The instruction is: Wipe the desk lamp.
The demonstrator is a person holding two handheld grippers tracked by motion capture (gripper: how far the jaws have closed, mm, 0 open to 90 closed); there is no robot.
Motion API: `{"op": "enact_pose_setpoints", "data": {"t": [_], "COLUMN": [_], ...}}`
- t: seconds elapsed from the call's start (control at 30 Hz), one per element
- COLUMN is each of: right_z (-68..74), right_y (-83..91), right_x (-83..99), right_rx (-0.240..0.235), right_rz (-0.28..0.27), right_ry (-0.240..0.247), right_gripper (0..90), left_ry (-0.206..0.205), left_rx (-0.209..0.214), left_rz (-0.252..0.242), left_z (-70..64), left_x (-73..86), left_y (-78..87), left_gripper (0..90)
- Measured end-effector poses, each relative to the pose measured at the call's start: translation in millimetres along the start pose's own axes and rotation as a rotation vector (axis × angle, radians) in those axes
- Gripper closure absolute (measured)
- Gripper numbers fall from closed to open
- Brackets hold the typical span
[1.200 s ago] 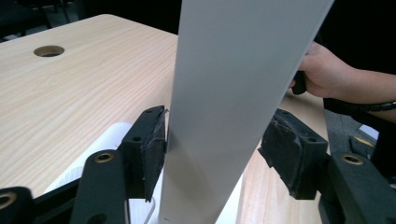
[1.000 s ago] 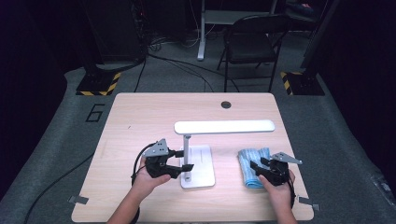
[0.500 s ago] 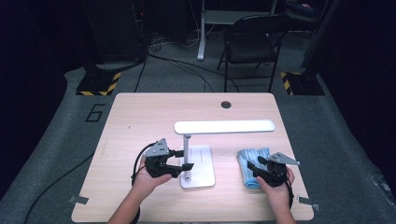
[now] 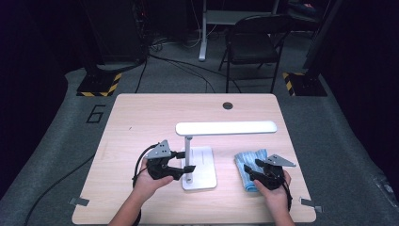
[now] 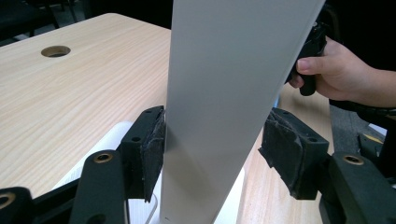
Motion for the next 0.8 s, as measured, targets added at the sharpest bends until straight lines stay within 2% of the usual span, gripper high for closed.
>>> {"op": "enact_pose_setpoints", "data": {"t": [0.13,0.2,0.3,0.4,0.43,0.47,0.57,0.67,0.8], "right_z": [7.0,10.9,15.5,20.7,22.6,24.6,35.1,45.1,55.8], "right_y": [-1.6,-2.0,-2.9,-3.8,-3.7,-3.8,-5.4,-9.7,-14.5], "right_x": [-1.3,-2.2,-2.6,-3.1,-3.5,-4.0,-5.7,-5.0,-3.4], "right_rx": [-0.021,-0.033,-0.039,-0.069,-0.087,-0.099,-0.131,-0.158,-0.194], "right_rz": [-0.006,-0.01,-0.007,-0.012,-0.013,-0.016,-0.016,-0.01,0.005], "right_ry": [0.02,0.041,0.035,0.039,0.052,0.064,0.106,0.123,0.142], "right_gripper": [41.0,41.1,41.2,41.7,42.3,42.4,43.1,44.1,46.3], "left_ry": [-0.026,-0.011,-0.012,-0.019,-0.015,-0.028,-0.031,-0.022,-0.044], "left_rx": [-0.001,0.013,0.024,0.036,0.039,0.037,0.022,0.02,0.014], "left_rz": [0.008,0.005,0.005,0.009,0.009,0.011,0.007,0.005,0.004], "left_z": [-0.6,-1.7,-3.4,-4.6,-5.2,-5.2,-7.1,-9.2,-11.1], "left_x": [-0.8,-0.6,-0.9,-1.5,-1.5,-1.8,-1.7,-1.3,-0.9], "left_y": [0.3,0.4,0.1,-0.1,-0.3,-0.7,-2.2,-2.7,-3.8], "left_gripper": [39.2,39.0,38.4,38.4,38.4,38.5,42.6,49.6,50.3]}}
Point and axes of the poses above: each handheld gripper's, and its own axes: y roughly backward along the jaws, x roughly out of its underside, z roughly to its left, the point moved 1 cm from there along -y, roughly forward along the jaws, and after that the axes turned 4 degrees about -z, right-handed, at the moved point
